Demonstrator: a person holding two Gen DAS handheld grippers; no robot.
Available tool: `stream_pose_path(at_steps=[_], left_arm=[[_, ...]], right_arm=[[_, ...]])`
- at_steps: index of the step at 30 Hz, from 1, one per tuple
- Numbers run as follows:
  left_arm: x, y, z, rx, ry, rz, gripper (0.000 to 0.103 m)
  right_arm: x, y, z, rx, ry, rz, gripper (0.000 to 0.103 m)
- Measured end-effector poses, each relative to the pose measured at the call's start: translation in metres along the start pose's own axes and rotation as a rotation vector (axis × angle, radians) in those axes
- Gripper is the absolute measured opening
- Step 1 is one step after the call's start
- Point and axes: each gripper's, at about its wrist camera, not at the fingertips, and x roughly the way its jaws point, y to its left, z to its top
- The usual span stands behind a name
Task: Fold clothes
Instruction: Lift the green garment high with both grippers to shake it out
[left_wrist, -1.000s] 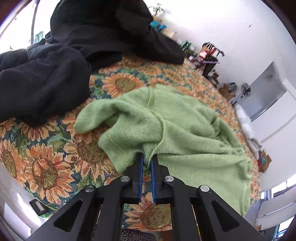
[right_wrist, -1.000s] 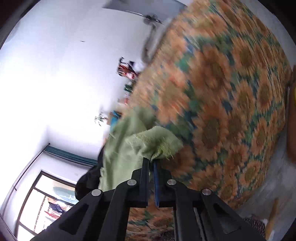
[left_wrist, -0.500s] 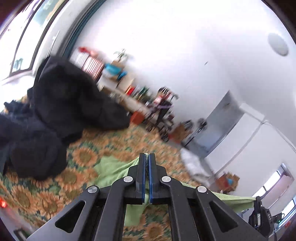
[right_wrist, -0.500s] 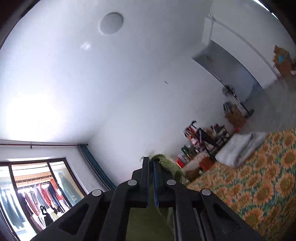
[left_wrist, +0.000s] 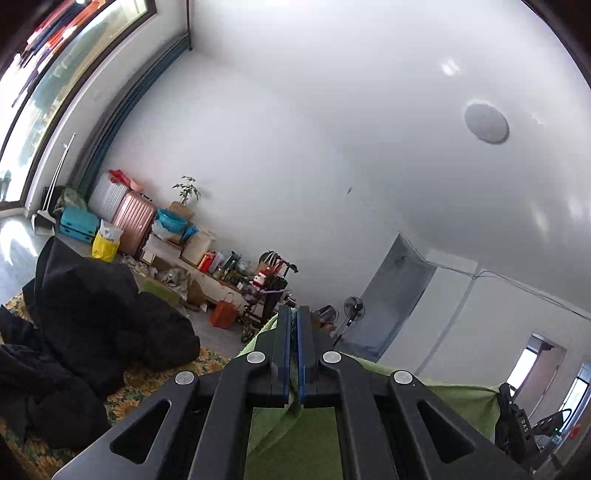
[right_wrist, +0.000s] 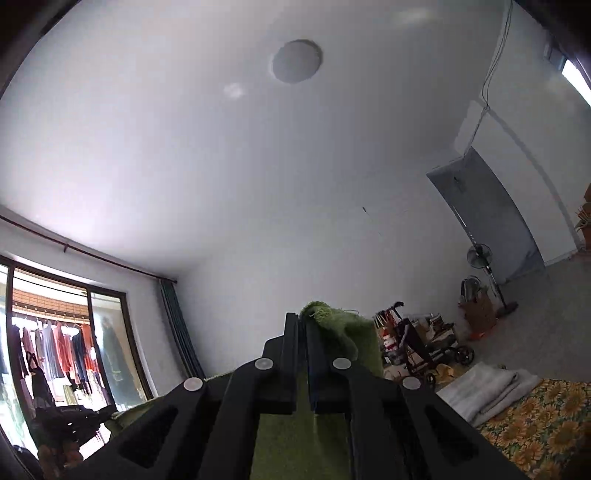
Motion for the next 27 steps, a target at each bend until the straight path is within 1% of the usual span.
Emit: stream_pose_path(at_steps=[3,5,6,8,9,10,12,14,15,17,18,19,20,21,22,23,26,27], left_arm=[[0.049,0.009,0.003,0.011,0.036,0.05,0.002],[0.093,0.012,0.004,0.025,0.066,0.096,0.002],[0.112,0.008,0.013,0.042,0.057,0.119,0.0],[0.149,0.001,0.032,0.077,0.038,0.165,0.0],[0.16,-0.007,0.049,0.102,0.016,0.165,0.0],[0.168,-0.017,0.065,0.11,0.0,0.139,0.0],[0.18,-0.04,0.084,0.138,0.023,0.1,0.0],[0.194,-0.039,0.069,0.2,0.108,0.128,0.0],[0.201,-0.039,0.062,0.232,0.151,0.143,0.0],[0.225,-0.013,0.017,0.226,0.326,0.15,0.0],[0.238,0.006,-0.012,0.21,0.414,0.16,0.001],[0.252,0.026,-0.042,0.194,0.502,0.169,0.009],[0.266,0.045,-0.071,0.177,0.589,0.179,0.032],[0.279,0.065,-0.1,0.159,0.677,0.188,0.043],[0.292,0.087,-0.128,0.125,0.753,0.224,0.05],[0.3,0.107,-0.153,0.091,0.823,0.244,0.049],[0.315,0.131,-0.211,-0.014,0.966,0.248,0.049],[0.324,0.129,-0.221,-0.028,0.992,0.229,0.049]], right_arm=[[0.058,-0.016,-0.016,-0.024,0.07,-0.071,0.004],[0.093,-0.02,-0.019,-0.05,0.083,-0.11,0.004],[0.11,-0.017,-0.012,-0.066,0.076,-0.111,0.004],[0.131,-0.004,0.005,-0.073,0.044,-0.067,0.004],[0.141,0.003,0.011,-0.087,0.032,-0.055,0.004],[0.149,0.013,0.014,-0.121,0.028,-0.061,0.004],[0.157,0.021,0.005,-0.177,0.044,-0.079,0.004],[0.159,0.019,-0.014,-0.216,0.078,-0.103,0.004],[0.155,0.005,-0.029,-0.207,0.112,-0.123,0.004],[0.148,-0.024,-0.06,-0.187,0.179,-0.162,0.004],[0.145,-0.038,-0.075,-0.177,0.212,-0.182,0.004],[0.141,-0.052,-0.091,-0.166,0.245,-0.202,0.004],[0.135,-0.067,-0.106,-0.157,0.28,-0.23,0.004],[0.122,-0.084,-0.117,-0.152,0.309,-0.27,0.004],[0.105,-0.102,-0.124,-0.15,0.331,-0.306,0.004],[0.09,-0.118,-0.133,-0.147,0.36,-0.346,0.004],[0.052,-0.169,-0.155,-0.117,0.458,-0.471,0.004],[0.036,-0.179,-0.156,-0.087,0.471,-0.51,0.004]])
